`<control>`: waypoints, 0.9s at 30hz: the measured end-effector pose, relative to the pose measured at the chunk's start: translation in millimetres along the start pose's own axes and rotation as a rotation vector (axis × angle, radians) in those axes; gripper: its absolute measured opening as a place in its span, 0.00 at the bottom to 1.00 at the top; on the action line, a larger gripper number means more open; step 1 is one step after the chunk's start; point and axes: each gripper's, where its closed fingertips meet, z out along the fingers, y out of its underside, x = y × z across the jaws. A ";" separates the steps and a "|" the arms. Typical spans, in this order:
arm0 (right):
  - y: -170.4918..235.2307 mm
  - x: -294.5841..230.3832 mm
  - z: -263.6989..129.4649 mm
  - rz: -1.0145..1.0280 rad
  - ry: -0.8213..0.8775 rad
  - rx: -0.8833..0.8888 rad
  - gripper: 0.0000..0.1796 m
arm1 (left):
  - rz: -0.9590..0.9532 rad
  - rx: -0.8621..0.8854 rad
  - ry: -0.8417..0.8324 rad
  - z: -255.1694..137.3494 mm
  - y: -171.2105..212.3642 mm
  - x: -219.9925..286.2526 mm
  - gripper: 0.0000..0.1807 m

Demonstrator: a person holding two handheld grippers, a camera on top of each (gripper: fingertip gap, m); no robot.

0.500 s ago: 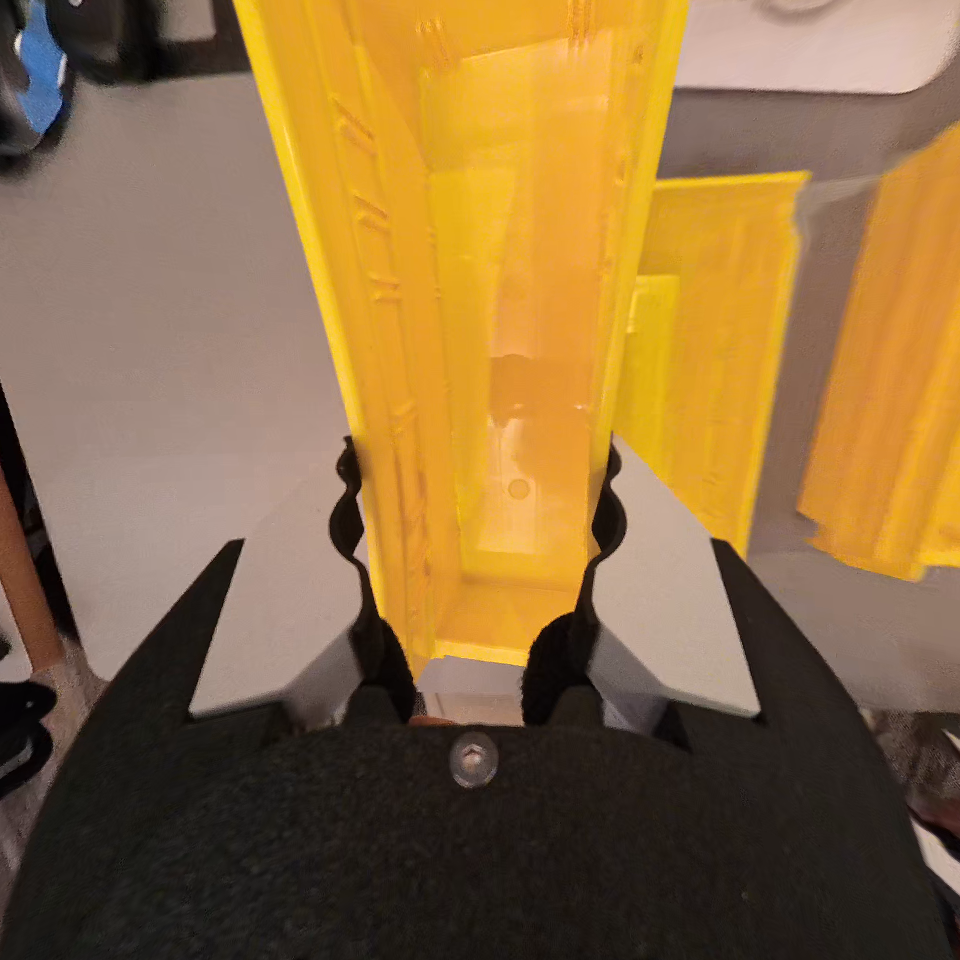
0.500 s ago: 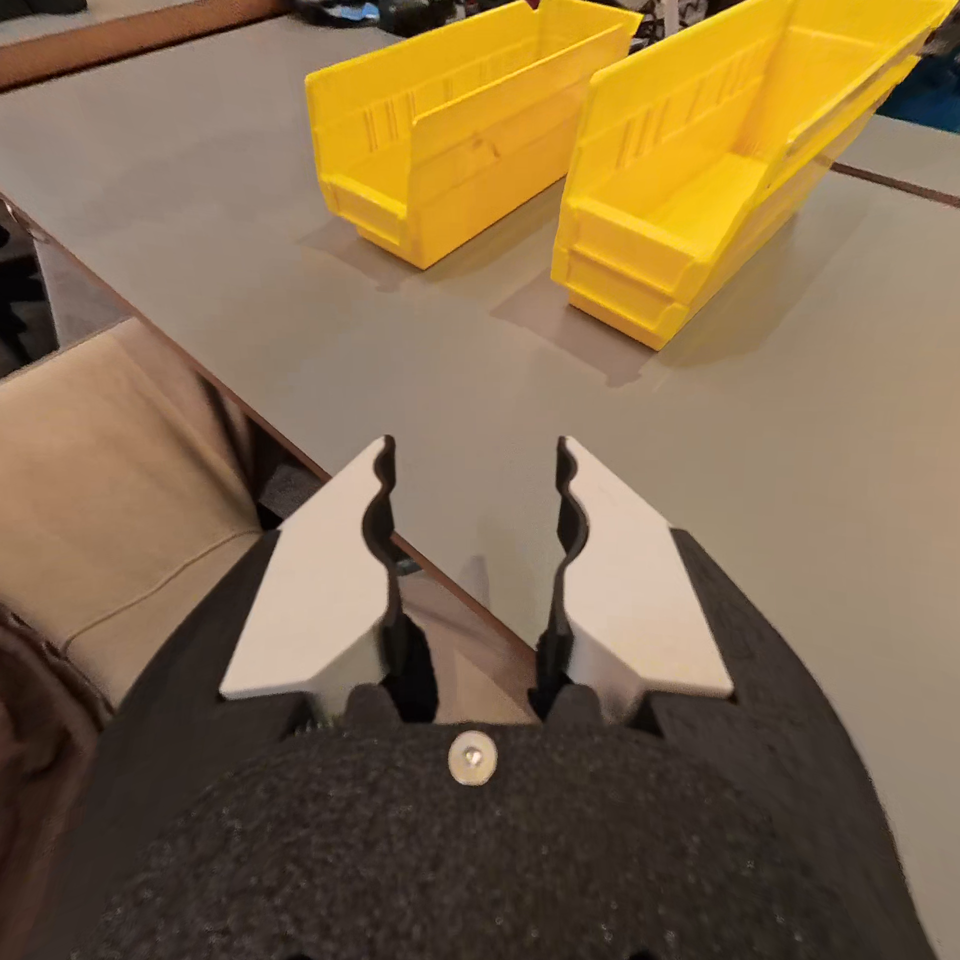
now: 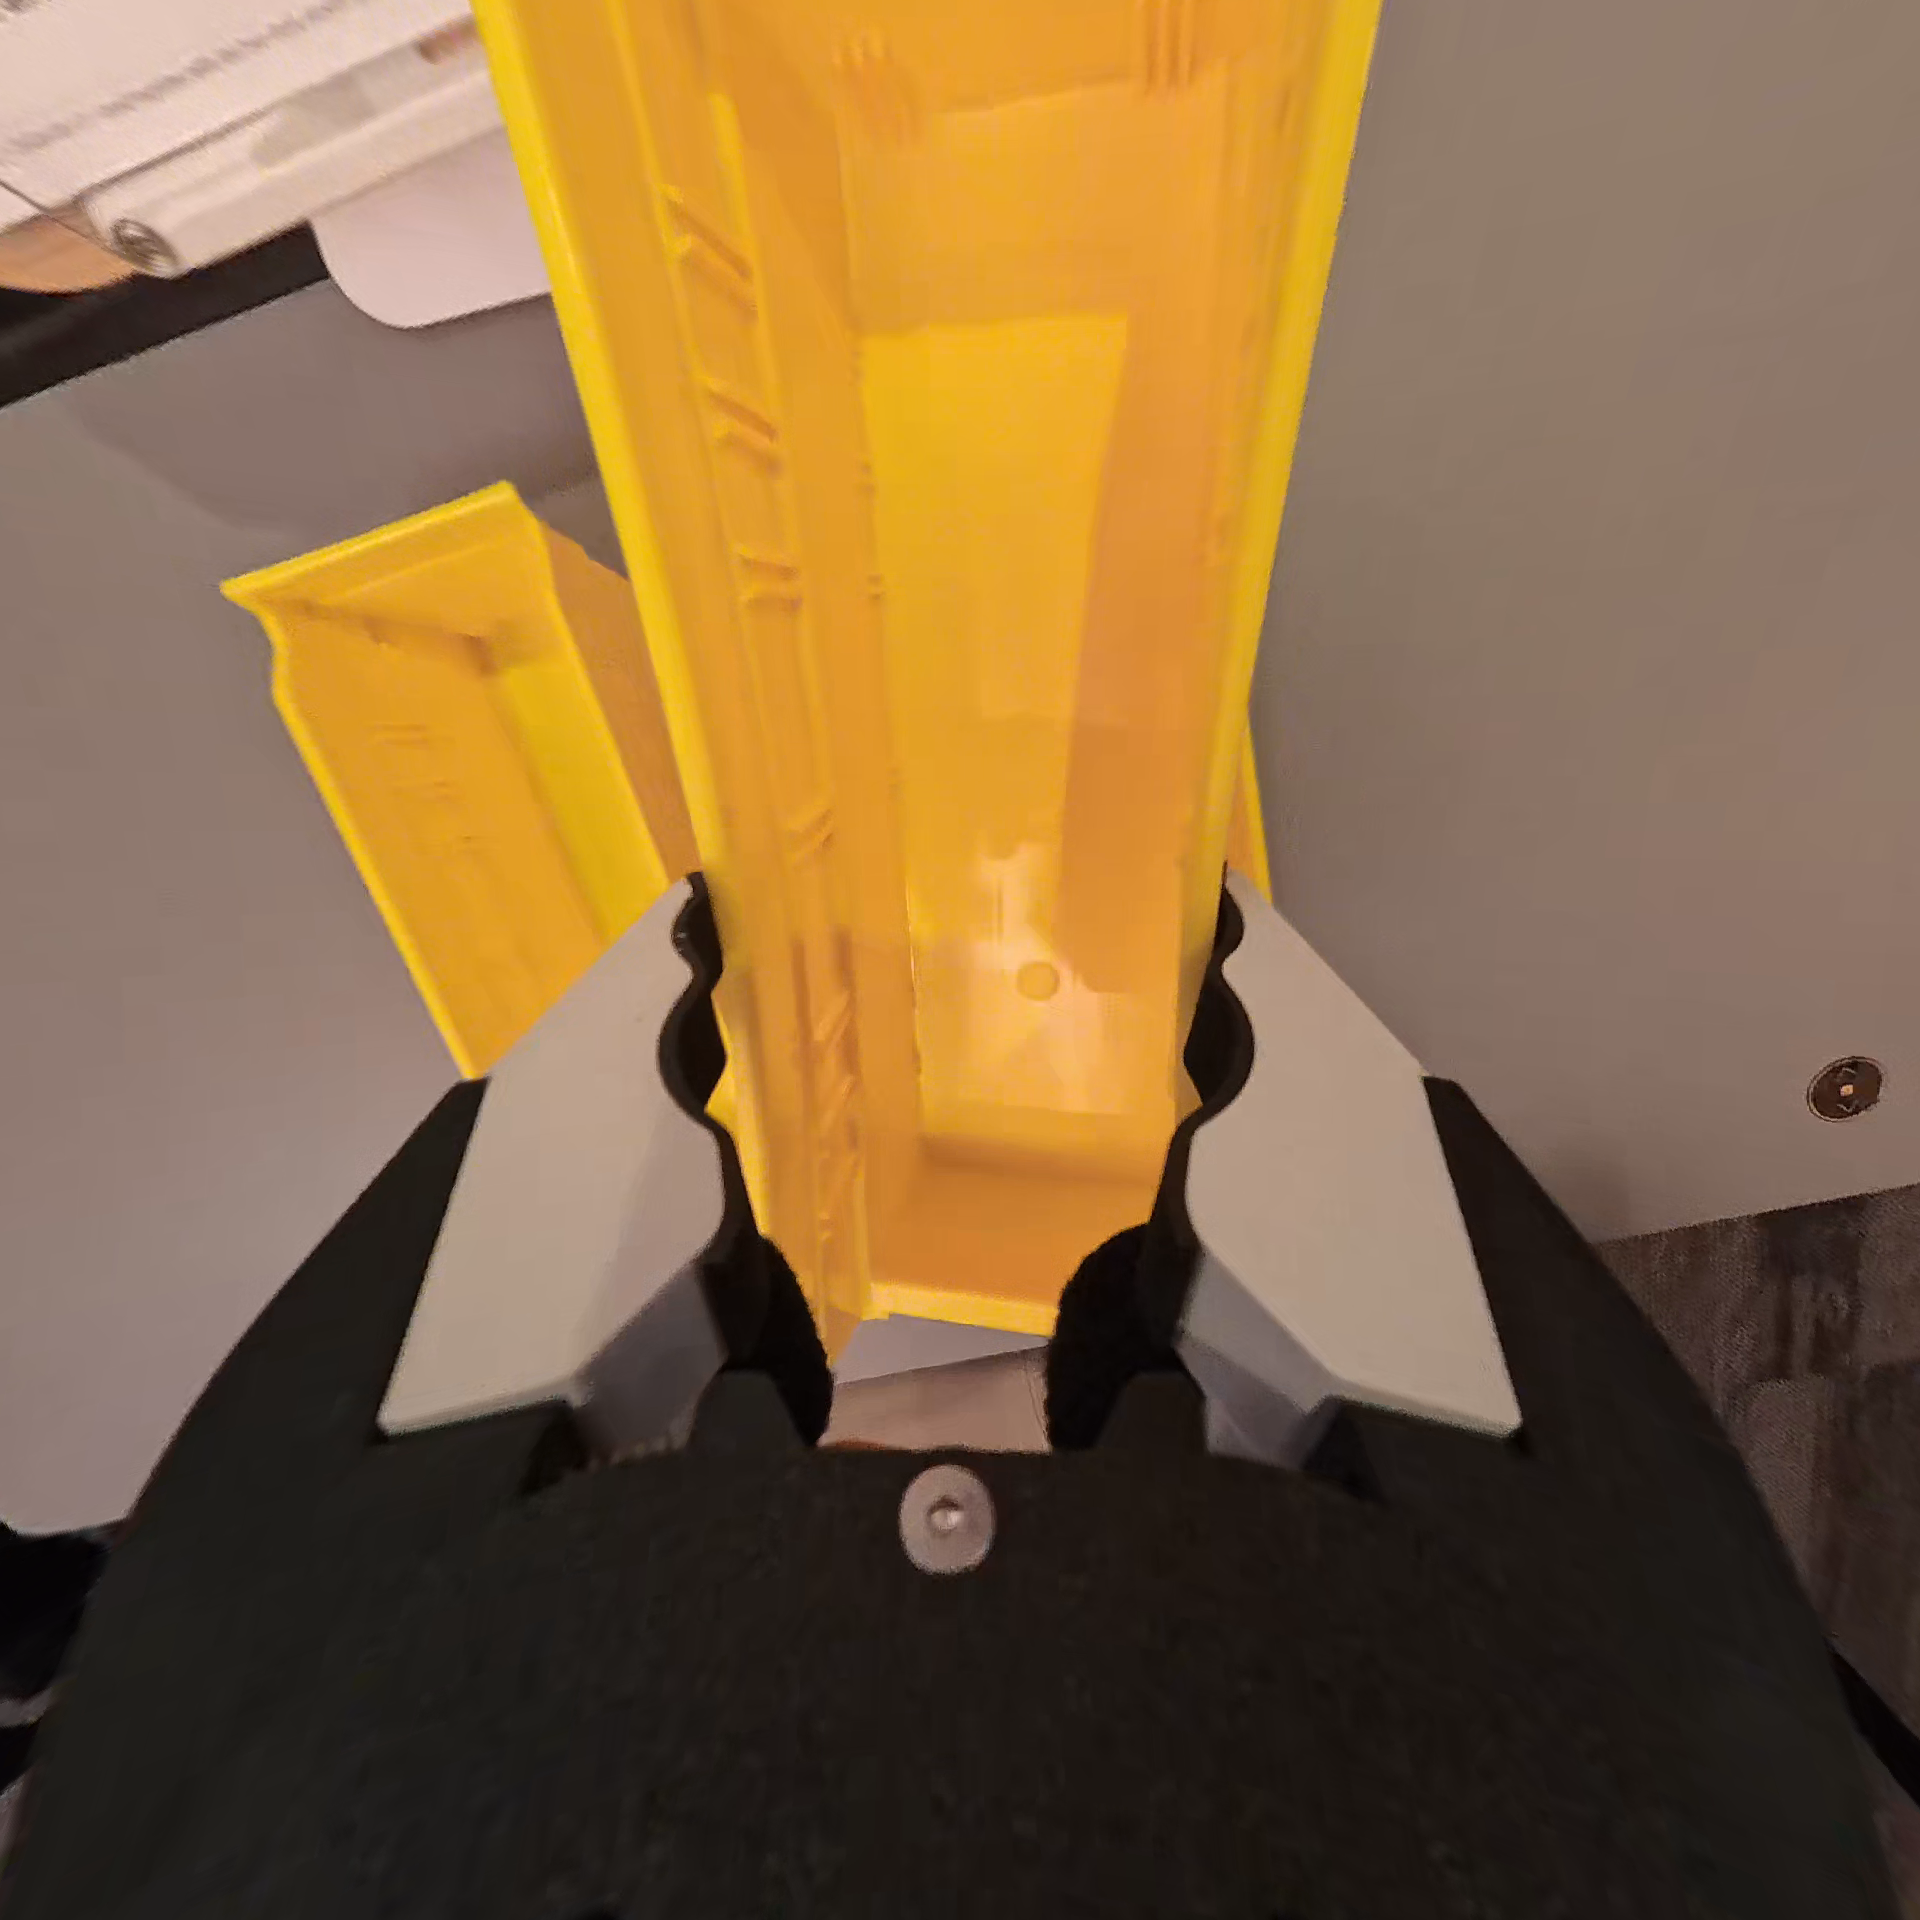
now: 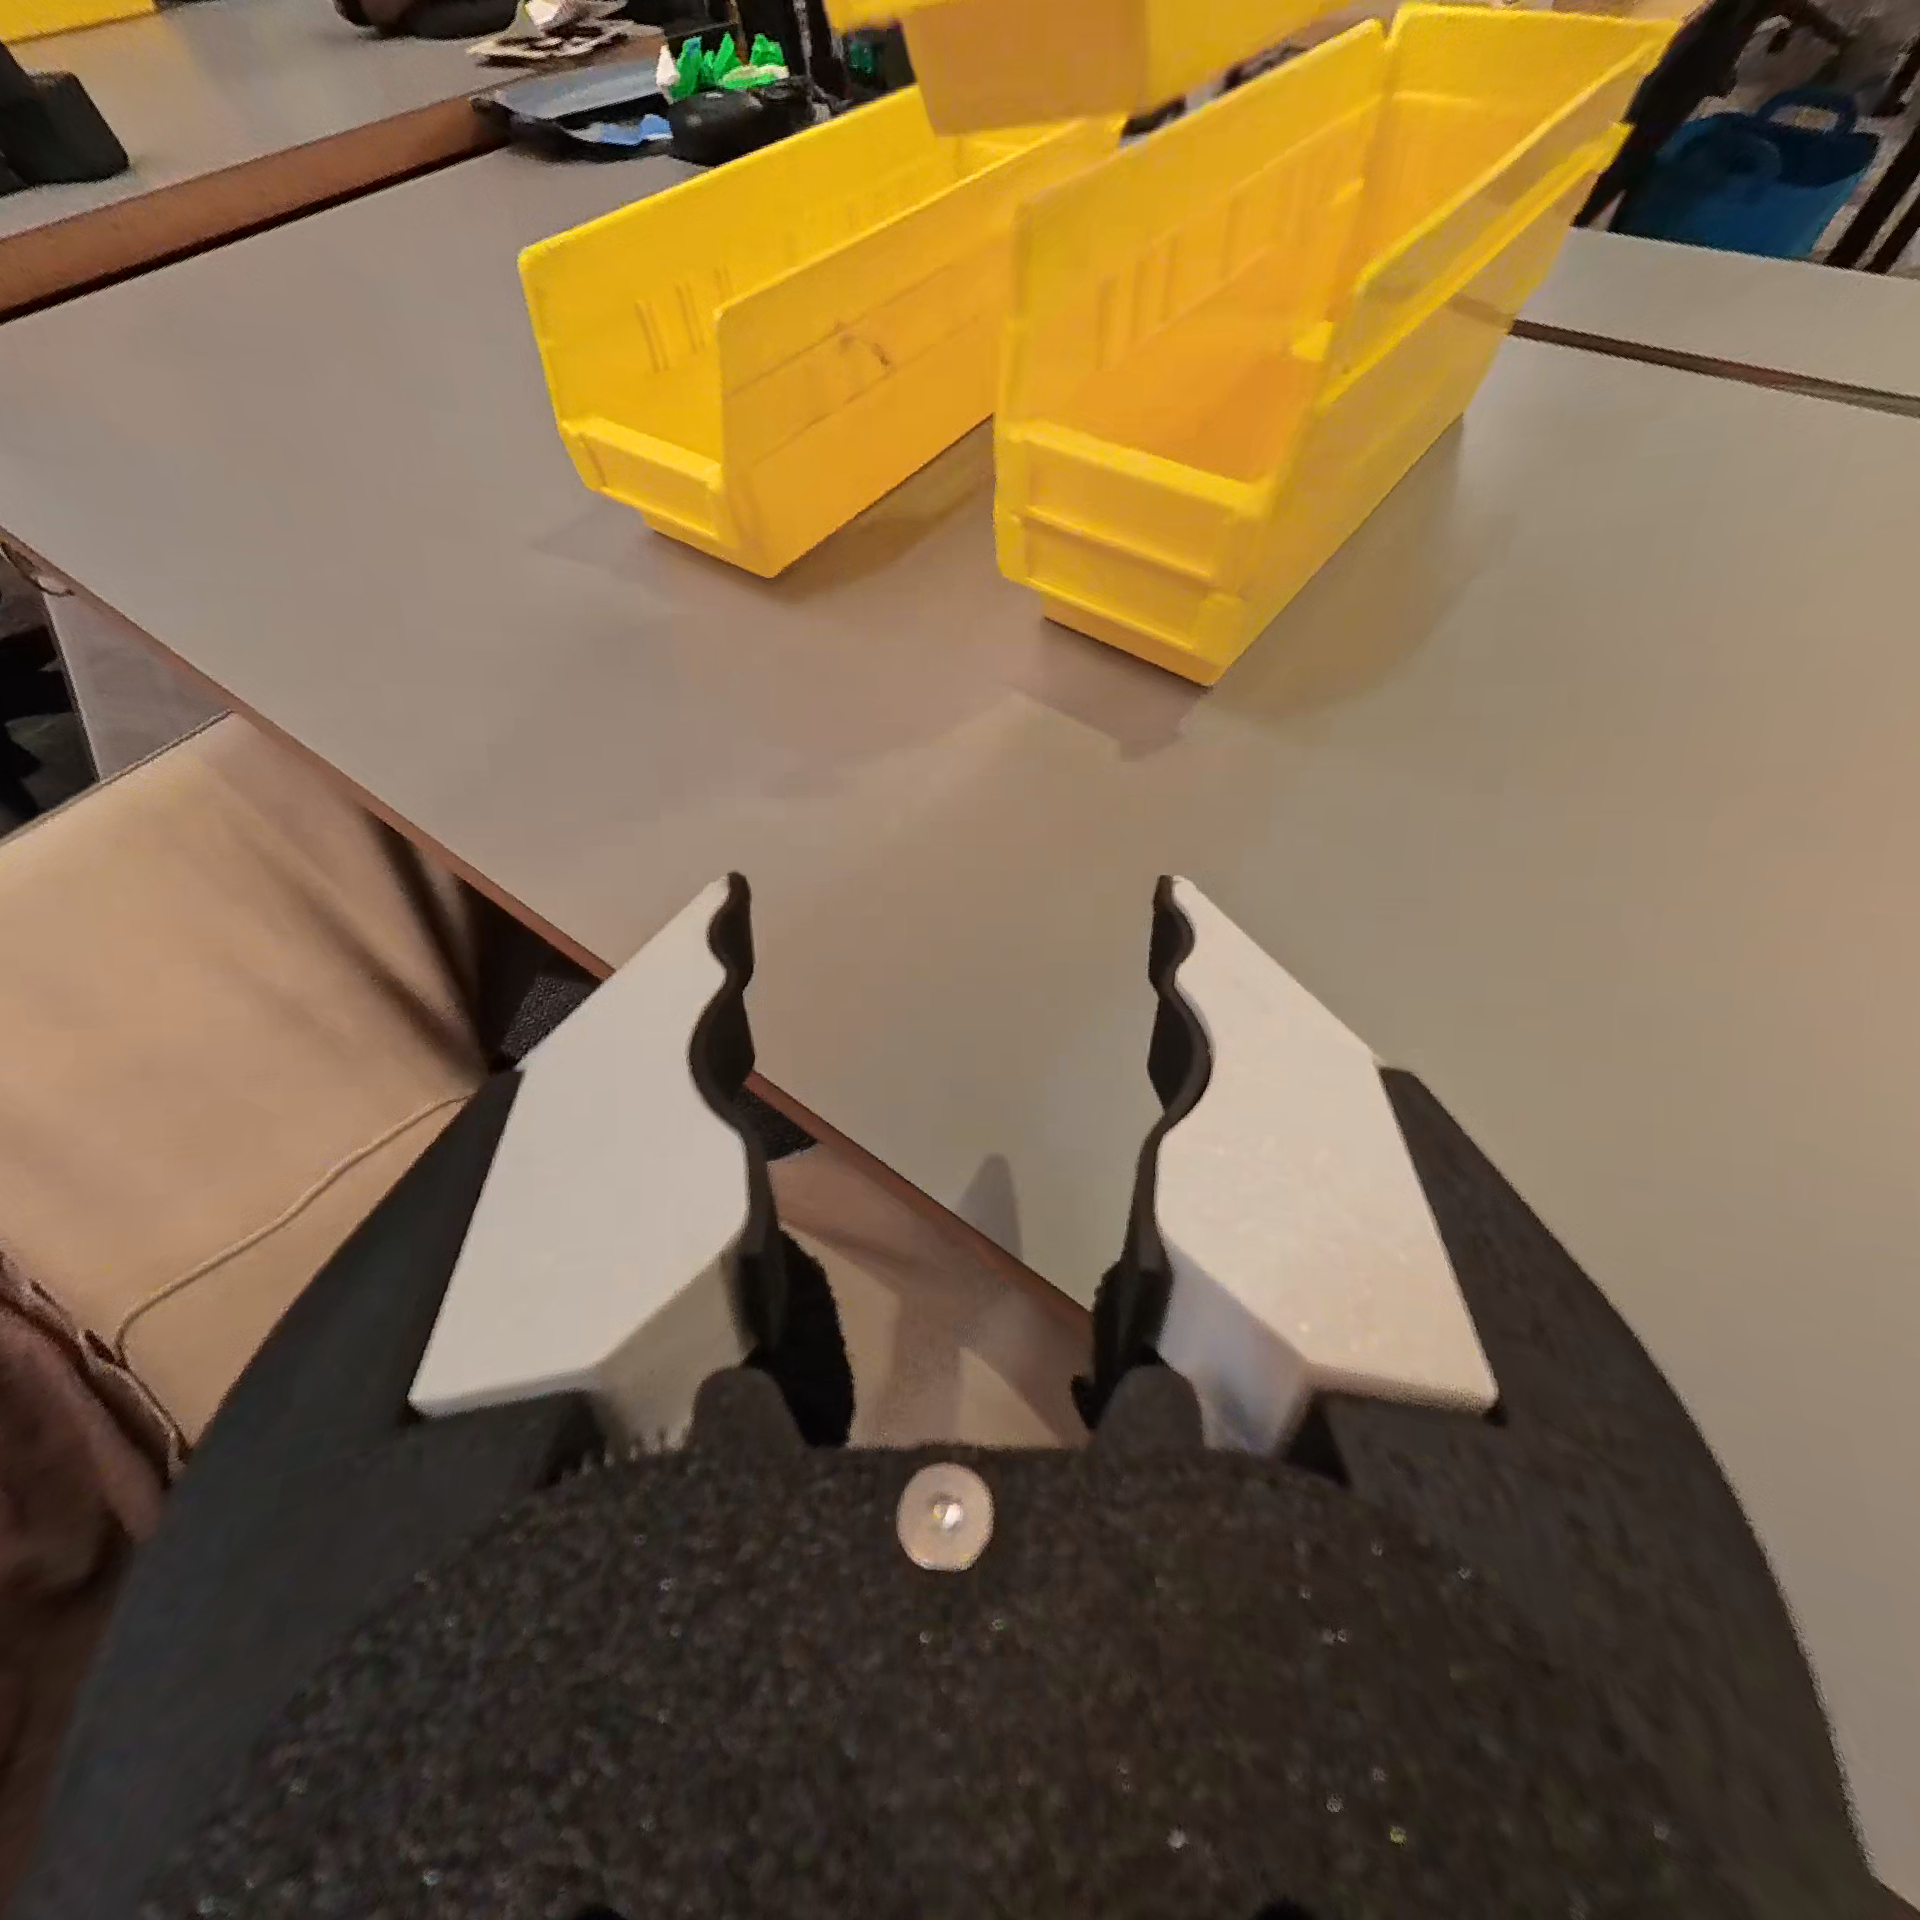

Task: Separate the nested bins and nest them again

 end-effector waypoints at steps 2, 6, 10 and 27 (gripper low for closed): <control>-0.9 6.3 -3.4 0.024 0.007 0.012 0.43 | -0.013 -0.026 0.000 11.7 -0.5 12.8 0.50; -6.8 13.6 -5.3 0.055 0.015 0.037 0.43 | -0.061 -0.048 -0.016 29.6 -4.2 20.6 0.50; -4.2 11.9 -4.5 0.022 0.016 0.019 0.43 | -0.111 -0.057 -0.062 42.4 -4.7 17.2 0.51; -0.4 6.8 -3.3 0.023 -0.021 -0.003 0.42 | -0.131 -0.074 -0.157 101.3 -3.5 26.0 0.54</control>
